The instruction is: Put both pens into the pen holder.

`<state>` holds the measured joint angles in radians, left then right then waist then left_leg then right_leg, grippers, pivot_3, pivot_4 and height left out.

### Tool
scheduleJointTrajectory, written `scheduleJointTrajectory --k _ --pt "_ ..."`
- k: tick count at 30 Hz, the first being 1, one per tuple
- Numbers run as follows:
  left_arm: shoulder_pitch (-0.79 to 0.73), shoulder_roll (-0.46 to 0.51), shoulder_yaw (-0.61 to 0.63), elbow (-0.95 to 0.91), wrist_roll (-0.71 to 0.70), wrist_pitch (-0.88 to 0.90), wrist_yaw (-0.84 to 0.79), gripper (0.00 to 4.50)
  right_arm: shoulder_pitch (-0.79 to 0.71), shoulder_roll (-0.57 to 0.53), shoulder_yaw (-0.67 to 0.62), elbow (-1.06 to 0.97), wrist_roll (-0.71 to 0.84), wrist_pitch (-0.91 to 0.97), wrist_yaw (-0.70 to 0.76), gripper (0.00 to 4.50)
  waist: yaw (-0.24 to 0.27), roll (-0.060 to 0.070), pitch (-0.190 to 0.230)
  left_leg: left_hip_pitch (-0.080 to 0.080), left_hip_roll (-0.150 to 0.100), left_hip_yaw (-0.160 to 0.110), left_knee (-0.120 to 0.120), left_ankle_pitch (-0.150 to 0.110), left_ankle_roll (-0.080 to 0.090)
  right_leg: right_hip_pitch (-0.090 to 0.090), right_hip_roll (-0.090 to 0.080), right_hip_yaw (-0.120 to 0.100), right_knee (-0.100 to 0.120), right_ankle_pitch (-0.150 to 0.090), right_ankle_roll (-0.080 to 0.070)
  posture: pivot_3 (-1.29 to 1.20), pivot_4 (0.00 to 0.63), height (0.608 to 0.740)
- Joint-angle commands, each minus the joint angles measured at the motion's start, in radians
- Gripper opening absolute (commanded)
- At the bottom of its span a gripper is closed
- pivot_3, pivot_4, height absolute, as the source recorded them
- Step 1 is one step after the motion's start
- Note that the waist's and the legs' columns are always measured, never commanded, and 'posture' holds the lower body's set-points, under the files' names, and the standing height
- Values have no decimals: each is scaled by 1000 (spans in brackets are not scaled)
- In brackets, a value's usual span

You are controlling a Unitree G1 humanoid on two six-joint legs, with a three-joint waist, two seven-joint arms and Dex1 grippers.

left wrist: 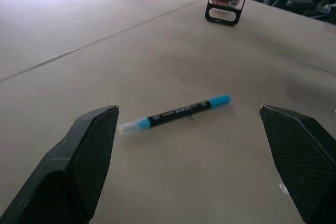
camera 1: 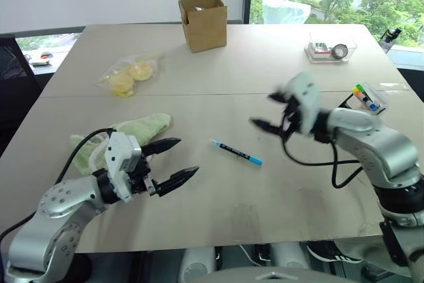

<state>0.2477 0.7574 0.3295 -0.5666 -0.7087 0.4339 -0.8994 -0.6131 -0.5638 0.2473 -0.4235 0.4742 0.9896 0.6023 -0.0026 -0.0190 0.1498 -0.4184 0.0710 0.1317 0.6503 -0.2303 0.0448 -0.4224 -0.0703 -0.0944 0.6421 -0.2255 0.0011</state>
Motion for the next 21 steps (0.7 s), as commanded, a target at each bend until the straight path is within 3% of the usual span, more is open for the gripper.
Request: scheduleJointTrajectory --k 1,5,13,16,17,21 --pt "25 15 44 -24 9 -15 -12 4500 -97 -12 86 8 3 98 51 4441 -1 0 0 -1 0 0 1 -1 1 0 0 0 0 0 0 0 150 740" --pt "51 3 61 -59 7 3 29 4500 -155 69 182 137 -27 98 70 4441 -10 -1 -1 -1 -1 1 1 -1 3 0 0 0 -1 0 0 0 150 740" --pt "108 -26 95 -145 5 18 111 4500 -241 286 305 345 -111 213 -21 4441 -13 -1 0 -2 1 1 0 0 3 -1 2 0 1 2 3 0 150 740" --pt "116 -24 101 -156 -1 23 119 4500 -250 311 356 389 -150 191 -25 3840 -12 -1 -1 -2 1 2 1 -1 3 -1 1 -3 1 1 2 0 150 740" --pt "116 -23 101 -158 -2 24 121 4500 -253 315 368 398 -161 185 -19 3183 -12 -1 -1 -2 0 2 1 -1 2 0 1 -3 1 1 1 0 150 740" --pt "100 -31 102 -152 -9 20 137 4500 -254 274 425 399 -233 114 10 1293 -13 -1 -1 -1 1 2 1 -3 -1 0 1 -3 1 1 1 0 150 740"
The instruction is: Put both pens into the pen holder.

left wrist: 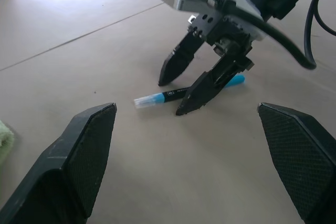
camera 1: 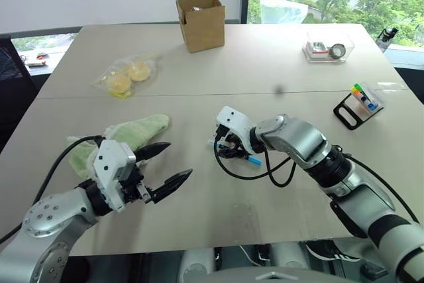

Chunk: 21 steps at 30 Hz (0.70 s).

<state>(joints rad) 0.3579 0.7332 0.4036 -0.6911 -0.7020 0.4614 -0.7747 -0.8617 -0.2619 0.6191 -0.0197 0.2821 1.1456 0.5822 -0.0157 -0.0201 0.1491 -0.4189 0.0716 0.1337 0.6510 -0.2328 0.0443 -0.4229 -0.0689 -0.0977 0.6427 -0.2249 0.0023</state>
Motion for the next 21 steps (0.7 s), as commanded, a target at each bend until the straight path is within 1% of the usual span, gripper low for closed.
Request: scheduleJointTrajectory --k 1,3,4,7,9,12,14,15,16,17,18,19,21 --pt "-14 -7 25 -27 -14 -9 15 4500 1 -54 63 -12 -60 -60 37 924 1 0 0 0 0 0 0 0 0 0 0 0 0 0 0 0 150 740" --pt "-21 -10 17 -25 -10 -13 19 4500 16 -111 66 -34 -80 -82 61 164 4 0 0 0 0 0 0 0 0 0 0 0 0 0 0 0 150 740" --pt "-23 -12 12 -25 -8 -15 20 4500 23 -140 60 -50 -82 -87 77 1 5 0 0 0 0 0 0 1 1 0 0 -1 0 0 0 0 150 740" --pt "-25 -19 -3 -22 3 -19 22 4500 48 -245 30 -122 -78 -106 130 0 10 0 0 0 -1 0 0 0 1 0 -1 -1 -1 0 0 0 150 740" --pt "-23 -22 -11 -16 12 -24 18 4500 54 -315 40 -159 -86 -120 171 0 12 0 0 0 -3 0 0 0 0 0 -2 0 -1 0 0 0 150 740" --pt "-24 -26 -18 -6 18 -30 11 4500 44 -356 66 -167 -98 -141 225 0 5 0 0 0 -2 0 0 -1 0 0 -2 0 -1 -2 2 0 150 740" --pt "-24 -31 -25 2 26 -38 6 4500 36 -338 68 -151 -100 -147 245 1038 0 0 0 0 0 0 0 -1 0 0 0 0 -1 -2 3 0 150 740" --pt "-23 -32 -28 6 29 -41 3 4500 32 -326 70 -143 -105 -149 250 1412 -2 0 0 0 0 0 0 -1 1 0 0 0 -1 -2 3 0 150 740" --pt "-23 -34 -29 10 32 -44 0 4500 28 -290 60 -126 -109 -133 232 1994 -2 0 0 1 1 0 -1 1 4 0 2 0 0 -2 3 0 150 740" --pt "-22 -35 -30 14 34 -47 -4 4500 25 -263 53 -113 -114 -121 218 2331 -3 0 0 1 2 0 -2 1 4 0 2 0 0 -2 2 0 150 740" --pt "-21 -36 -32 17 38 -51 -9 4500 23 -237 44 -101 -119 -106 203 3000 -3 0 0 1 2 0 -2 1 3 0 3 1 0 -1 1 0 150 740" --pt "-20 -37 -33 20 41 -54 -13 4500 21 -212 32 -95 -116 -82 193 3280 -4 0 0 1 3 0 -2 1 3 0 4 1 0 -1 1 0 150 740" --pt "-15 -39 -29 27 46 -64 -23 4500 6 -181 27 -97 -120 -15 180 3280 -5 0 0 2 3 0 -2 1 3 0 4 1 0 0 0 0 150 740"
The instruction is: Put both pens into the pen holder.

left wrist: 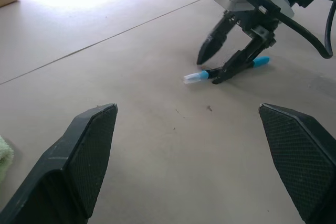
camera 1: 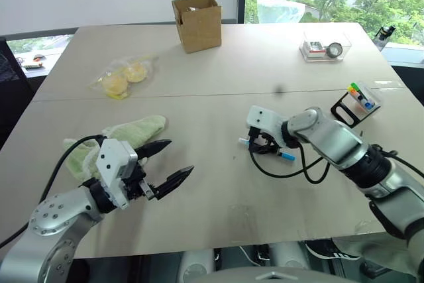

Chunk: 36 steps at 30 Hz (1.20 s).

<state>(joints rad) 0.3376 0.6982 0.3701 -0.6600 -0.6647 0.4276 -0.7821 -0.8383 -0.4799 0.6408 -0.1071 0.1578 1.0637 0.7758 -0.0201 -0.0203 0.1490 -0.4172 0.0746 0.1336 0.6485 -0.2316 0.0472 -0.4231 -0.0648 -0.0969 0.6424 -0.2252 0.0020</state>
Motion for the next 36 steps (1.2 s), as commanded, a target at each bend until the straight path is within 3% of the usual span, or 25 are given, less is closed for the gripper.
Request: scheduleJointTrajectory --k 1,10,15,18,23,27,29,32,33,36 --pt "8 -6 7 -1 10 -35 -19 4500 -30 41 16 -11 -2 93 -15 3280 0 0 0 0 0 0 0 0 0 0 0 0 0 0 0 0 150 740" --pt "105 -62 -8 -30 53 -105 -34 4500 -124 -5 64 -45 44 232 65 3280 6 0 0 -7 -2 2 1 -2 -4 -7 -4 0 0 -1 -2 0 150 740" --pt "135 -78 -51 -55 89 -133 -30 4500 -141 -51 107 -17 39 215 96 3280 6 0 0 -13 -2 -1 3 0 0 -10 -4 -1 0 -1 -2 0 150 740" --pt "135 -109 -65 -50 91 -162 -20 4500 -140 -44 120 23 34 208 96 2492 6 0 0 -13 -3 -1 3 0 0 -10 -4 -3 -1 0 -1 0 150 740" --pt "105 -151 -70 -29 83 -205 -15 4500 -131 -46 120 53 24 203 90 310 6 -1 -1 -12 -2 -2 3 0 0 -9 -4 -4 0 -1 -1 0 150 740" --pt "64 -171 -77 -10 89 -226 -9 4500 -83 -83 -10 26 4 61 49 139 8 -2 -2 -12 -2 -3 4 0 0 -9 -4 -5 0 0 -1 0 150 740" --pt "32 -185 -74 -9 77 -233 4 4500 -54 -45 -217 28 81 47 24 139 8 -2 -2 -13 -3 -2 5 0 0 -9 -4 -4 0 0 -1 0 150 740" --pt "-58 -235 -76 6 45 -275 24 4500 -17 106 -712 43 281 -99 -104 139 10 -1 0 -15 -3 -2 6 0 1 -9 -3 -4 0 2 2 0 150 740" --pt "-82 -246 -79 13 44 -289 23 4500 -2 141 -819 29 308 -155 -160 139 10 -1 0 -15 -3 -2 6 0 1 -9 1 -4 1 2 3 0 150 740" --pt "-161 -258 -105 44 21 -277 18 4500 44 161 -937 -12 272 -267 -287 139 25 -2 -2 -14 -3 -4 6 1 -1 -7 3 -5 1 2 3 0 150 740"
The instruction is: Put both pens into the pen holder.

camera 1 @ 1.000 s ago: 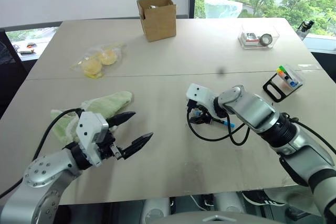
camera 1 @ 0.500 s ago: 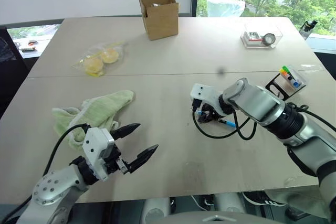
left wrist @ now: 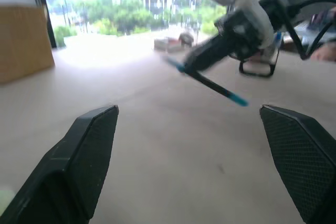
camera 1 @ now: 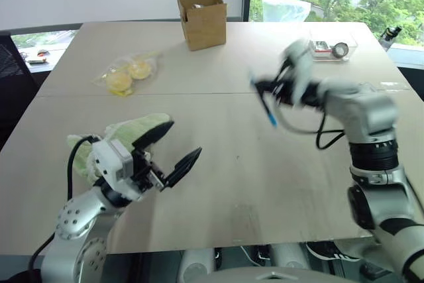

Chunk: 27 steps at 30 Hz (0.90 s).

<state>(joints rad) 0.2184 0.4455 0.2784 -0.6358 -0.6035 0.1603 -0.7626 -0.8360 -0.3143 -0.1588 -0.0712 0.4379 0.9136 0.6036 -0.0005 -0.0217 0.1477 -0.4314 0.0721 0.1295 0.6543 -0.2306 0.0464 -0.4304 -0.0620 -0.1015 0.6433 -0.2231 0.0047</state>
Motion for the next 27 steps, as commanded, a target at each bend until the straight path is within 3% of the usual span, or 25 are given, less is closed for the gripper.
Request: scheduleJointTrajectory --k 1,6,11,17,27 --pt "-85 -17 -23 39 -47 -9 11 4500 61 -6 -158 -61 -17 -155 -140 139 9 0 -1 0 0 0 0 2 -3 0 0 0 0 0 0 0 150 740" --pt "-356 -104 -103 133 -41 -7 90 4500 148 -30 -163 -114 -140 -403 -249 139 11 1 0 0 -2 2 -1 2 -3 0 0 3 0 0 1 0 150 740" --pt "-535 -153 -163 226 -15 -10 106 4500 191 -73 -153 -138 -226 -563 -302 139 -4 1 0 2 -2 4 0 2 -3 0 2 6 1 1 2 0 150 740" --pt "-635 -175 -209 311 -11 2 88 4500 241 -133 -180 -132 -301 -684 -355 139 -10 1 0 2 -1 4 0 3 -4 0 4 7 1 1 2 0 150 740" --pt "-617 -190 -206 325 8 33 156 4500 307 -198 -225 40 -292 -904 -324 139 -10 1 0 3 -1 5 0 3 -4 0 4 9 1 1 2 0 150 740"
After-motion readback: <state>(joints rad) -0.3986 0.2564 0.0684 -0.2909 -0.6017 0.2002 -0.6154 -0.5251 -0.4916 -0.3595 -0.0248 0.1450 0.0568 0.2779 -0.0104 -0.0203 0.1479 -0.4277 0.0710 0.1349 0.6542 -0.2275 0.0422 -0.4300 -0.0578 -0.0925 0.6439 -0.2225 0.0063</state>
